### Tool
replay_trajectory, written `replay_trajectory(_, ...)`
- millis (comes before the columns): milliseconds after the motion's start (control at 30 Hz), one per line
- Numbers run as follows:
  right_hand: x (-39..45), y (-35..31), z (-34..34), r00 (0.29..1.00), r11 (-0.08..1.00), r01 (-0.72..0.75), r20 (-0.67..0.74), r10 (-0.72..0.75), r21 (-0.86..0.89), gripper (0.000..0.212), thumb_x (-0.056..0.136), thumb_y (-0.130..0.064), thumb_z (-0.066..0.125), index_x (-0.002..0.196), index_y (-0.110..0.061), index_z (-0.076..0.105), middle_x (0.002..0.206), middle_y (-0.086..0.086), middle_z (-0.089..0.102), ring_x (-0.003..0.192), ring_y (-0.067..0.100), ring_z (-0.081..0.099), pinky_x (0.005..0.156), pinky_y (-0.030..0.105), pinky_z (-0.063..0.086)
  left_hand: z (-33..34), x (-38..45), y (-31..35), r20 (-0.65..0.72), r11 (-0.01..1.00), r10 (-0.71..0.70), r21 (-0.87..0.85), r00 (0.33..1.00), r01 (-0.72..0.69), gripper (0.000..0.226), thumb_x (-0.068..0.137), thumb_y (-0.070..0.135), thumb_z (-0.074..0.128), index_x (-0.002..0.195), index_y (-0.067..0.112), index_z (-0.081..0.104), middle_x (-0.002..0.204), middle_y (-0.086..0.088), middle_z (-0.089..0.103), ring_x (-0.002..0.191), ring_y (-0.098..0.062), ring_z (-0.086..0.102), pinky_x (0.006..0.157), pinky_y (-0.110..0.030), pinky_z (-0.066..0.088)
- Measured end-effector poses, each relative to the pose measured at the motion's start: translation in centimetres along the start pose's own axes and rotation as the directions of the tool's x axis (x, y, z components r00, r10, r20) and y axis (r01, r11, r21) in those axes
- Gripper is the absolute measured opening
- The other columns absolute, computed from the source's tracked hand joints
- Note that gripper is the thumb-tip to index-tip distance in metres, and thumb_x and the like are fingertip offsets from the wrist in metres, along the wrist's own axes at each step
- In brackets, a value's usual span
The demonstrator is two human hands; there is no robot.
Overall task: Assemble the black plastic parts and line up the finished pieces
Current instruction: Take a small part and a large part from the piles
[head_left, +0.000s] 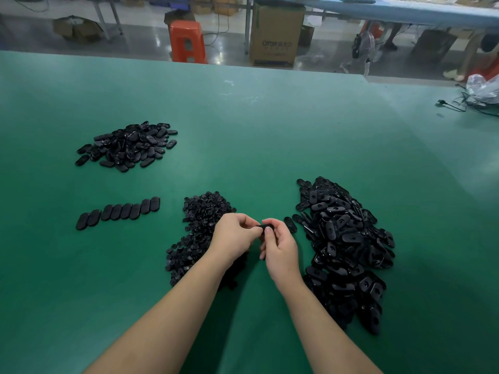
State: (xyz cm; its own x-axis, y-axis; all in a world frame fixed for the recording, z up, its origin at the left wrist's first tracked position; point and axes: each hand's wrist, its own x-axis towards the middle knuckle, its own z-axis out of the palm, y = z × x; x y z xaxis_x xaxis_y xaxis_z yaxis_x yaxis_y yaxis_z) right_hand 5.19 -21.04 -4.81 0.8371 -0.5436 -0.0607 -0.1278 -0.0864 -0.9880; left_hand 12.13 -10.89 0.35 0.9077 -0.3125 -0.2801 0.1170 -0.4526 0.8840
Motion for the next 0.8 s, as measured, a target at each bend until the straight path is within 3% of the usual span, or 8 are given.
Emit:
replay_trajectory(133,0.1,0.1,0.0,1.000,1.000,0.005,0.000,-0.005,-0.007,0.024,0.105,-0.015,0.048,0.099,-0.033,0.062,0.064,-0.007,0.060,0.052,0.010,0.050,0.052,0.023,0.045,-0.1,0.0,0.0,0.004,1.000,-0.005,0.005,1.000,0.005,0.008,0.082,0.015,0.073,0.076,0.019,0.074,0.053,0.004,0.066,0.046,-0.013,0.056,0.058,-0.032,0.055)
replay_trajectory(333,0.1,0.3,0.1,1.000,1.000,0.013,0.008,-0.013,-0.016,0.027,0.104,-0.017,0.049,0.095,-0.038,0.063,0.069,-0.008,0.063,0.050,0.010,0.050,0.050,0.023,0.045,0.2,-0.1,0.1,-0.041,0.996,0.019,0.090,0.999,-0.015,0.004,0.079,0.018,0.073,0.076,0.020,0.073,0.071,0.003,0.072,0.057,-0.016,0.063,0.063,-0.034,0.059)
replay_trajectory(500,0.3,0.5,0.0,1.000,1.000,-0.002,-0.008,0.003,0.022,0.020,0.103,-0.015,0.051,0.097,-0.029,0.064,0.077,-0.002,0.067,0.054,0.009,0.052,0.048,0.022,0.045,0.9,-0.2,0.4,-0.064,0.984,0.043,0.177,0.997,-0.031,0.006,0.081,0.022,0.072,0.076,0.020,0.069,0.071,0.007,0.067,0.062,-0.010,0.058,0.057,-0.022,0.043)
replay_trajectory(667,0.5,0.7,0.0,1.000,0.999,-0.022,-0.003,0.022,0.040,0.015,0.104,-0.013,0.052,0.102,-0.021,0.064,0.088,0.002,0.070,0.068,0.012,0.056,0.069,0.034,0.046,1.3,-0.4,0.5,-0.087,0.973,0.062,0.226,0.994,-0.041,0.007,0.084,0.022,0.070,0.079,0.021,0.066,0.074,0.010,0.065,0.066,-0.003,0.056,0.054,-0.012,0.035)
replay_trajectory(800,0.5,0.7,0.0,0.999,0.997,-0.036,0.002,0.036,0.064,0.014,0.104,-0.013,0.053,0.103,-0.021,0.064,0.095,0.005,0.073,0.078,0.014,0.060,0.075,0.038,0.047,1.5,-0.5,0.4,-0.104,0.965,0.100,0.251,0.989,-0.071,0.006,0.086,0.023,0.069,0.084,0.017,0.067,0.079,0.008,0.065,0.074,-0.009,0.058,0.058,-0.010,0.036)
